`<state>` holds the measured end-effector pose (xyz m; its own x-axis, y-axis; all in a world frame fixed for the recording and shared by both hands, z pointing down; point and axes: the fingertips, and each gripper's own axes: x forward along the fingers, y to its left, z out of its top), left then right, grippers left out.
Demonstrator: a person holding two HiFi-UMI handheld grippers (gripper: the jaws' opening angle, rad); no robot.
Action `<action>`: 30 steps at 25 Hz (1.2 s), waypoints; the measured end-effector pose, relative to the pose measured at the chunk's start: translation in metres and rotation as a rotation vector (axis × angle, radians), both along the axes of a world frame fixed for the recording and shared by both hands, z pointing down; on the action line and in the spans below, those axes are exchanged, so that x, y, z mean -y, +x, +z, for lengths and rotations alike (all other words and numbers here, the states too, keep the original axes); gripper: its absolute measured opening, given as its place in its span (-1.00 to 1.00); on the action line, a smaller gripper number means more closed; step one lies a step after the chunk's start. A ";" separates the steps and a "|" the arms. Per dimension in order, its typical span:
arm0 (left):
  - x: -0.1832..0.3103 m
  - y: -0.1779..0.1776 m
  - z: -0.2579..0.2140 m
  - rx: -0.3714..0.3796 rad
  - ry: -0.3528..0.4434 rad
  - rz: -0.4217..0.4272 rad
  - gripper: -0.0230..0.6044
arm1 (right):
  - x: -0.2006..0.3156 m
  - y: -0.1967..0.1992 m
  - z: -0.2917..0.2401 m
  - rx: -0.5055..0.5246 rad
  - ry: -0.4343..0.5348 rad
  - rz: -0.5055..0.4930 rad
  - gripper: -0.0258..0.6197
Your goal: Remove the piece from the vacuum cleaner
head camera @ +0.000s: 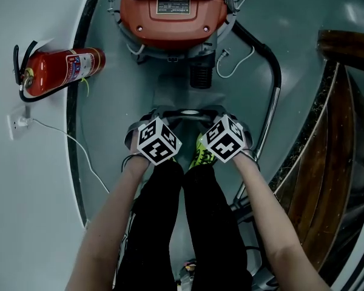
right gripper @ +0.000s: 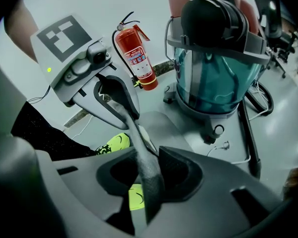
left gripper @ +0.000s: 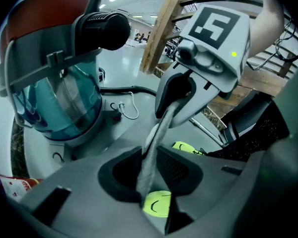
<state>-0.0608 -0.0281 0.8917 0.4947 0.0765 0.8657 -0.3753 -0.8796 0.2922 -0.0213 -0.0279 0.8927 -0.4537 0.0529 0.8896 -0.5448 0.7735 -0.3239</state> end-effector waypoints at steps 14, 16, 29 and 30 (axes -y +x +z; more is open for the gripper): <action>-0.023 -0.003 0.006 0.004 -0.078 0.021 -0.29 | -0.025 -0.008 0.001 0.051 -0.137 -0.006 -0.28; -0.025 -0.005 0.006 0.007 -0.083 0.022 -0.30 | -0.025 -0.007 -0.001 0.049 -0.134 -0.002 -0.28; -0.013 -0.006 -0.032 -0.043 -0.105 -0.019 -0.56 | -0.001 0.004 -0.035 0.069 -0.092 0.099 -0.75; -0.009 -0.005 -0.038 -0.055 -0.104 -0.041 -0.68 | 0.001 0.006 -0.039 0.069 -0.089 0.110 -0.79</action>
<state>-0.0660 -0.0189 0.8541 0.5455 0.1432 0.8258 -0.3918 -0.8274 0.4023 -0.0158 -0.0292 0.8532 -0.5210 0.0770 0.8501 -0.5984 0.6772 -0.4281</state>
